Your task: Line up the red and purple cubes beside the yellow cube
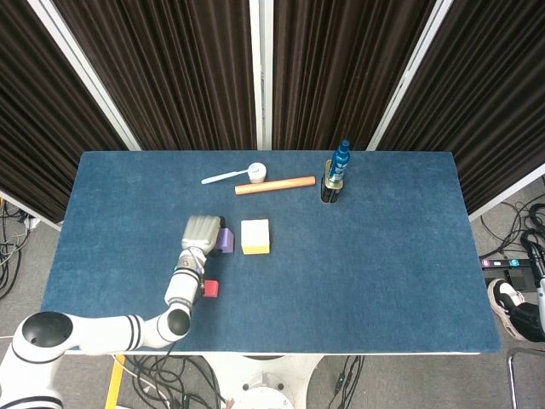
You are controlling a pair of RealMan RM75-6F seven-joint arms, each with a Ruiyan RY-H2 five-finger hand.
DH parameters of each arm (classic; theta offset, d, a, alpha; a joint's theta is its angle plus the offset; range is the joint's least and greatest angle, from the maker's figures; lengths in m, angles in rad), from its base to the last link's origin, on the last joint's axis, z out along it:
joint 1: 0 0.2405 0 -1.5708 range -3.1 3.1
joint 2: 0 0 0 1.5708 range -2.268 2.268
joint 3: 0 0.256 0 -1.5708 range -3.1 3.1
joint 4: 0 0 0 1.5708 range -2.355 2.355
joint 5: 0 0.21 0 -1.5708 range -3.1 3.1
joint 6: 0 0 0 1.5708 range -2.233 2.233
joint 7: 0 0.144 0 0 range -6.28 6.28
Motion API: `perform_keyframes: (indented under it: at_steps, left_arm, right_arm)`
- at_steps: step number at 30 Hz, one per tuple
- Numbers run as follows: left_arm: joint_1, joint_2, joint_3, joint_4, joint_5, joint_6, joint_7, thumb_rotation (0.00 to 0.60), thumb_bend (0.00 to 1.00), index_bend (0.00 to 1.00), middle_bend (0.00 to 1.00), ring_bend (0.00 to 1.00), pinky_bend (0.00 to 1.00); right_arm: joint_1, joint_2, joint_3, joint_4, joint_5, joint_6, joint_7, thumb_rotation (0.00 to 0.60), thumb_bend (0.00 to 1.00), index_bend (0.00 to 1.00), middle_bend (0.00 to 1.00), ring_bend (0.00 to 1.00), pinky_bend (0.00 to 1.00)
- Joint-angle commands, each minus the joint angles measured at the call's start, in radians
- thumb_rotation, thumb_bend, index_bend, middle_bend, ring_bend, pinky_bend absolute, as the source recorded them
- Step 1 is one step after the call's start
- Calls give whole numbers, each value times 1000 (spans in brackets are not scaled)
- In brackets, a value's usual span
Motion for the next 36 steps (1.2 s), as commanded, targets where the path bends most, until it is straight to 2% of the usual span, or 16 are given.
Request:
perform_keyframes:
  at_steps: [1,13,19,29,36]
  left_arm:
    - [-6,-8,-3,6,-7,3,7,600,335,547,908,951,1000]
    - [-32,-40,-7,44,-12,2,42,600,334,542,904,951,1000]
    - [-35,-49,-5,50,-3,-4,46,600,332,505,903,950,1000]
    - [-19,-32,8,2,59,21,28,600,311,249,900,950,1000]
    - [7,33,24,-88,107,33,13,600,307,188,896,950,1000]
  right_arm:
    - [0,-2,0,4,1,-1,3,600,136,0,110,30,110]
    - [-5,-3,2,17,9,-5,14,600,137,0,110,30,110]
    - [-9,-3,3,19,14,-4,17,600,139,0,105,30,110]
    - [-10,-4,4,18,13,-4,21,600,141,0,104,30,110]
    - [-10,-7,8,22,10,0,29,600,147,0,102,30,110]
